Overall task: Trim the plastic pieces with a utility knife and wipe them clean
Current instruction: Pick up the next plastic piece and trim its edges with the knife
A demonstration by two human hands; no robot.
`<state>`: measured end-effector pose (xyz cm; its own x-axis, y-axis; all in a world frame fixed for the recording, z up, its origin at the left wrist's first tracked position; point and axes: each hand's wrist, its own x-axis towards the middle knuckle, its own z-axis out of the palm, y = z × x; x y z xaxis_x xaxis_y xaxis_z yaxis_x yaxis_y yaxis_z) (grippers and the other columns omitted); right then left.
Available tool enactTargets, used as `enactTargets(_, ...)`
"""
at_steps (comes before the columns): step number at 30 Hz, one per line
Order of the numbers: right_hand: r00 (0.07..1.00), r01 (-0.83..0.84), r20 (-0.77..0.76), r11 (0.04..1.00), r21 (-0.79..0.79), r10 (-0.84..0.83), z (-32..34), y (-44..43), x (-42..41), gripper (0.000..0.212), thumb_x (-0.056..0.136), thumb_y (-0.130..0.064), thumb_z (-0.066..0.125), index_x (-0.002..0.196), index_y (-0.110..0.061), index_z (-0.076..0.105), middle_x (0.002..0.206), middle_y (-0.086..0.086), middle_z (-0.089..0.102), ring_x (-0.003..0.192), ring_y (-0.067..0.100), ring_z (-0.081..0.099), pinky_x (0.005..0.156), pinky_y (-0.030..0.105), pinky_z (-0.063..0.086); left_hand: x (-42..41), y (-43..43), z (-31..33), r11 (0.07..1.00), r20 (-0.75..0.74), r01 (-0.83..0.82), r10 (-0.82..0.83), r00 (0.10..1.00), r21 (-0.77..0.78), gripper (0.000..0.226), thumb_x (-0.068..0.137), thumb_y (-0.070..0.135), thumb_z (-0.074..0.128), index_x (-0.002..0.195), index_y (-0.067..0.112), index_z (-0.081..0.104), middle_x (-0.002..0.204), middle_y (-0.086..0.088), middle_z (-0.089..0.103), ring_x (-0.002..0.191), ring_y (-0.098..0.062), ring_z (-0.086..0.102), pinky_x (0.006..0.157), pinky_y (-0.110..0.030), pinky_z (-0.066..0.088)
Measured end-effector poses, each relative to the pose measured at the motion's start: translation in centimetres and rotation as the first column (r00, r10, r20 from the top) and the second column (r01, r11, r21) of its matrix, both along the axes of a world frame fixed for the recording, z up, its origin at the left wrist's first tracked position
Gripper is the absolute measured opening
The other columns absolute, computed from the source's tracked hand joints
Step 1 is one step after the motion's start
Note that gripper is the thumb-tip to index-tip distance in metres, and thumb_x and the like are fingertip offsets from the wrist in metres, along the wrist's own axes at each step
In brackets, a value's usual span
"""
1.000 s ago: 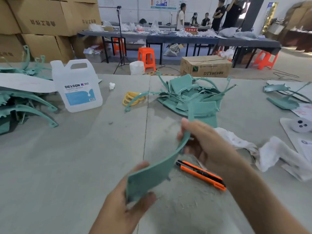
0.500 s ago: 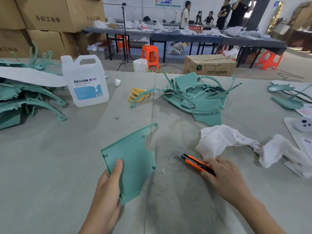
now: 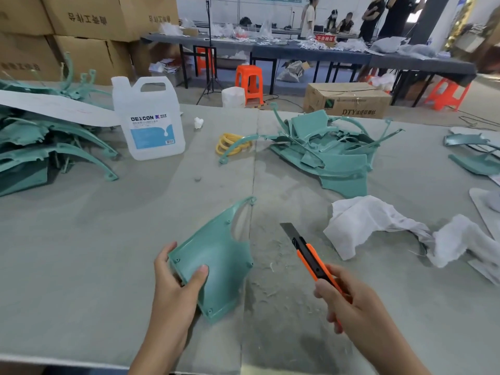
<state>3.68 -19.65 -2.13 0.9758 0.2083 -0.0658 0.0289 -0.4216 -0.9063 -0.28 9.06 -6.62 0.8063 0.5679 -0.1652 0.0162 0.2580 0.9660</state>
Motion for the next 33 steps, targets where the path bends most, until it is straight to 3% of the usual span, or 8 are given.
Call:
enactTargets(4,0.995,-0.068,0.076,0.997,-0.037,0.07,1.2,2.2,-1.0,0.032,0.096,-0.028,0.065,0.107,-0.057,0.058,0.089,-0.006,0.07,0.062,0.014,0.066,0.055,0.035,0.057,0.0,-0.8,-0.2,0.985,0.069,0.117,-0.109,0.992,-0.13,0.042,0.085,0.01,0.072,0.124,0.022,0.062,0.118,-0.012,0.072,0.106,-0.032,0.071,0.092,-0.048,0.055)
enactTargets(7,0.97,-0.164,0.149,0.971,-0.171,0.19,2.3,4.5,-1.6,0.025,0.093,-0.051,0.057,0.115,-0.058,0.047,0.093,-0.019,0.07,0.067,0.008,0.069,0.062,0.031,0.056,-0.1,-2.5,0.2,0.991,0.07,0.127,-0.125,0.99,-0.029,0.018,0.092,0.007,0.065,0.107,0.011,0.074,0.104,-0.014,0.076,0.093,-0.031,0.075,0.077,-0.04,0.061)
enactTargets(10,0.931,-0.239,0.203,0.928,-0.288,0.302,3.4,6.2,-2.4,0.037,0.086,-0.071,0.041,0.122,-0.062,0.037,0.092,-0.026,0.067,0.069,0.001,0.064,0.063,0.016,0.046,-0.2,-3.7,1.5,0.988,0.111,0.116,-0.128,0.986,0.106,0.024,0.099,0.011,0.059,0.106,0.028,0.074,0.099,-0.006,0.078,0.09,-0.026,0.076,0.072,-0.036,0.06)
enactTargets(13,0.909,-0.254,0.263,0.929,-0.269,0.324,4.3,7.0,-2.9,0.049,0.083,-0.076,0.034,0.132,-0.069,0.034,0.079,-0.028,0.063,0.067,-0.001,0.06,0.062,0.013,0.044,-0.4,-3.5,2.6,0.941,0.131,0.068,-0.117,0.985,0.331,0.014,0.099,0.032,0.059,0.107,0.035,0.069,0.094,0.003,0.076,0.087,-0.019,0.073,0.074,-0.038,0.058)
enactTargets(16,0.902,-0.252,0.288,0.933,-0.257,0.323,4.6,7.3,-3.1,0.052,0.084,-0.075,0.034,0.135,-0.076,0.028,0.085,-0.029,0.066,0.073,0.0,0.063,0.067,0.013,0.047,-0.7,-2.7,3.3,0.836,0.077,0.018,-0.071,0.995,0.549,0.022,0.092,0.054,0.049,0.099,0.039,0.064,0.077,0.005,0.069,0.069,-0.016,0.064,0.064,-0.035,0.051)
enactTargets(19,0.908,-0.254,0.268,0.933,-0.255,0.321,4.6,7.6,-3.3,0.052,0.082,-0.076,0.033,0.133,-0.079,0.026,0.093,-0.027,0.068,0.081,0.001,0.065,0.073,0.015,0.049,-1.0,-2.2,3.7,0.713,0.009,0.038,-0.063,0.998,0.7,0.015,0.1,0.047,0.046,0.09,0.054,0.055,0.067,0.01,0.062,0.058,-0.012,0.056,0.056,-0.026,0.044)
enactTargets(25,0.906,-0.289,0.243,0.925,-0.245,0.347,4.3,7.9,-3.5,0.054,0.082,-0.073,0.035,0.135,-0.074,0.028,0.086,-0.017,0.069,0.074,0.002,0.063,0.07,0.019,0.05,-1.3,-1.8,3.5,0.629,-0.091,0.109,-0.06,0.994,0.769,0.025,0.102,0.036,0.047,0.079,0.047,0.045,0.064,0.017,0.056,0.056,-0.01,0.05,0.052,-0.021,0.038)
enactTargets(33,0.87,-0.145,0.366,0.882,-0.448,0.329,3.8,8.1,-2.1,0.046,0.094,-0.069,0.029,0.139,-0.077,0.022,0.061,-0.019,0.055,0.057,0.01,0.056,0.054,0.024,0.046,-1.4,-1.6,3.2,0.584,-0.093,0.112,-0.062,0.994,0.804,0.018,0.1,0.037,0.042,0.084,0.042,0.04,0.053,0.001,0.049,0.06,-0.014,0.053,0.049,-0.023,0.037)
